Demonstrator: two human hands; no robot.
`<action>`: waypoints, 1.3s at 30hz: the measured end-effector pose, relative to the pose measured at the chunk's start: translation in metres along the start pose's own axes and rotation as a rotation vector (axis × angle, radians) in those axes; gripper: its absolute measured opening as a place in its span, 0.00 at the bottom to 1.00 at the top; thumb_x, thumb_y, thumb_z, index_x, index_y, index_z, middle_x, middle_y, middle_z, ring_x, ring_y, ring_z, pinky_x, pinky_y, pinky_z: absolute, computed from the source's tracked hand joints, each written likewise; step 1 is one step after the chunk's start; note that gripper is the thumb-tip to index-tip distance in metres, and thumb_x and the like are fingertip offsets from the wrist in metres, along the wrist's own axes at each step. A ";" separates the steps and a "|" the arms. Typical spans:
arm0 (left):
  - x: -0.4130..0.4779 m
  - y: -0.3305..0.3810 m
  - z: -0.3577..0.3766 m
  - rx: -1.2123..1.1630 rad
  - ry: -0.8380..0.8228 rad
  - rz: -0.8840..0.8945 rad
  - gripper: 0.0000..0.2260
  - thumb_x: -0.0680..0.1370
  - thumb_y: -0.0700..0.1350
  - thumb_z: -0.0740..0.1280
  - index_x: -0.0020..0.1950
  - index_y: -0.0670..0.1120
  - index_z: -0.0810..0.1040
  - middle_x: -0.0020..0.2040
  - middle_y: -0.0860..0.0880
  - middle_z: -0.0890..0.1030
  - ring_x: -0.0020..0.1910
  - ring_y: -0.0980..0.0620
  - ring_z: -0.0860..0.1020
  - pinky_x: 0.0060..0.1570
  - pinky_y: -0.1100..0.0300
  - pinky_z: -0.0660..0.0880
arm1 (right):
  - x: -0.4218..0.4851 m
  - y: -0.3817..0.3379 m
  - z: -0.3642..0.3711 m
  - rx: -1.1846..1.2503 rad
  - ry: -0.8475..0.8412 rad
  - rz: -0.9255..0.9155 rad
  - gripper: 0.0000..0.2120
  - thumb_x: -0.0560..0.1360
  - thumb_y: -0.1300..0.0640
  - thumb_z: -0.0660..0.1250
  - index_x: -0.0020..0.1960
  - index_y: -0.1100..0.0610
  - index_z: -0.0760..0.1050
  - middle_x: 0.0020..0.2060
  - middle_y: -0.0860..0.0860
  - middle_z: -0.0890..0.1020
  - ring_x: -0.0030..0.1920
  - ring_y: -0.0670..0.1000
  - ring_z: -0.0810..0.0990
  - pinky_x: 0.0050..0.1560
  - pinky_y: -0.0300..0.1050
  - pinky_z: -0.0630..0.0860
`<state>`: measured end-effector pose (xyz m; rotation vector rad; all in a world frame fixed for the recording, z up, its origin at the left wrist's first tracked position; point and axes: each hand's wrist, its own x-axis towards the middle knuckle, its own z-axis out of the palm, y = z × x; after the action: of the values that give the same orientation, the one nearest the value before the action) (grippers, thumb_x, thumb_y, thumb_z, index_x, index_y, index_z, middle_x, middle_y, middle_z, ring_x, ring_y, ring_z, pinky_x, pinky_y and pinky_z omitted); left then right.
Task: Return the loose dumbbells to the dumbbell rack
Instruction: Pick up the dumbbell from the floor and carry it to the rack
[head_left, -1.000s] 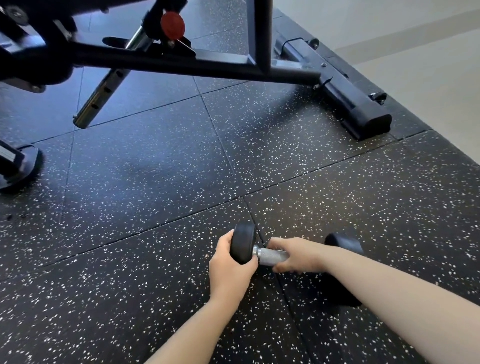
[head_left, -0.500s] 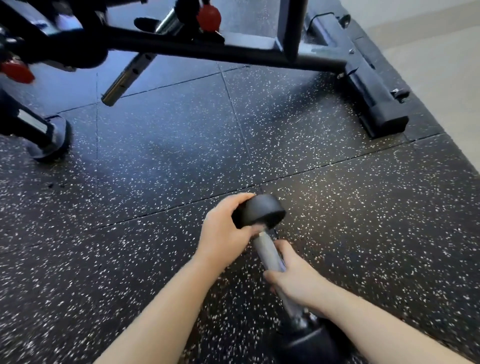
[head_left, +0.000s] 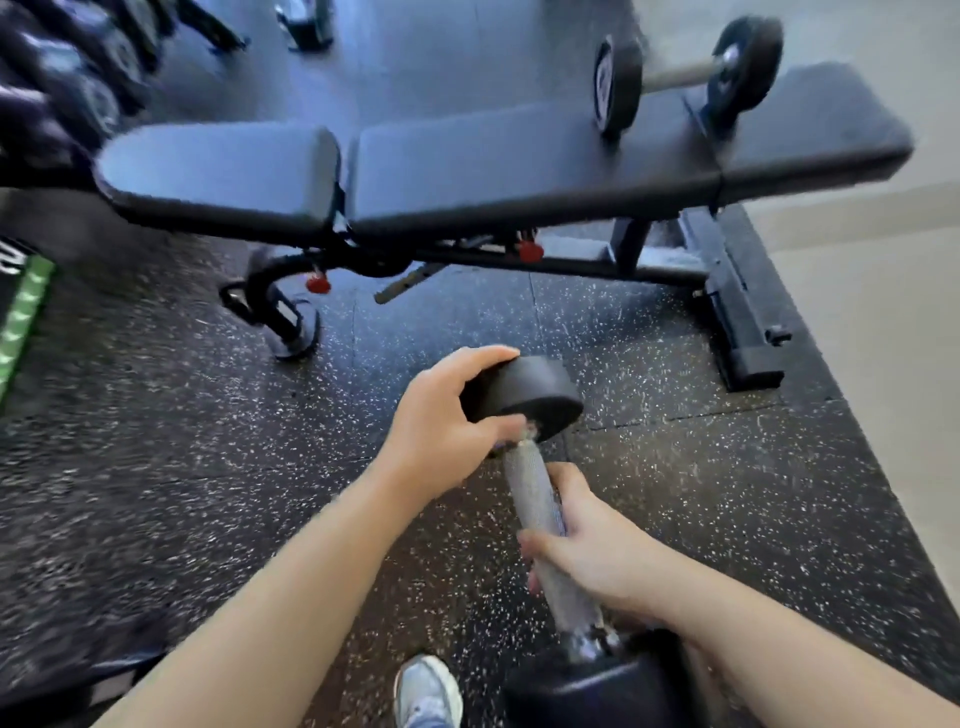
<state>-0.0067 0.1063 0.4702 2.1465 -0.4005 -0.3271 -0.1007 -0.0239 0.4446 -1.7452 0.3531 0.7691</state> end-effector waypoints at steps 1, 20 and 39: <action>-0.005 0.021 -0.017 -0.015 0.025 0.013 0.24 0.66 0.36 0.75 0.59 0.49 0.76 0.50 0.60 0.76 0.48 0.64 0.75 0.52 0.75 0.68 | -0.019 -0.020 -0.002 -0.025 0.018 -0.034 0.18 0.75 0.59 0.62 0.59 0.51 0.57 0.48 0.56 0.78 0.41 0.55 0.81 0.48 0.56 0.79; -0.214 0.348 -0.237 -0.217 0.551 0.305 0.23 0.63 0.40 0.72 0.57 0.49 0.75 0.51 0.49 0.80 0.50 0.56 0.79 0.51 0.66 0.74 | -0.361 -0.259 0.009 0.153 -0.198 -0.556 0.25 0.68 0.63 0.72 0.56 0.49 0.61 0.42 0.58 0.80 0.35 0.54 0.79 0.43 0.62 0.79; -0.286 0.316 -0.387 -0.139 0.919 0.391 0.21 0.65 0.39 0.75 0.56 0.45 0.77 0.53 0.48 0.79 0.54 0.57 0.77 0.53 0.66 0.73 | -0.359 -0.374 0.150 0.084 -0.260 -0.745 0.21 0.71 0.67 0.68 0.54 0.50 0.62 0.33 0.55 0.79 0.30 0.57 0.78 0.40 0.65 0.78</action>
<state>-0.1736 0.3353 0.9709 1.7958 -0.2311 0.8052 -0.1925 0.1819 0.9350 -1.5081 -0.4226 0.4118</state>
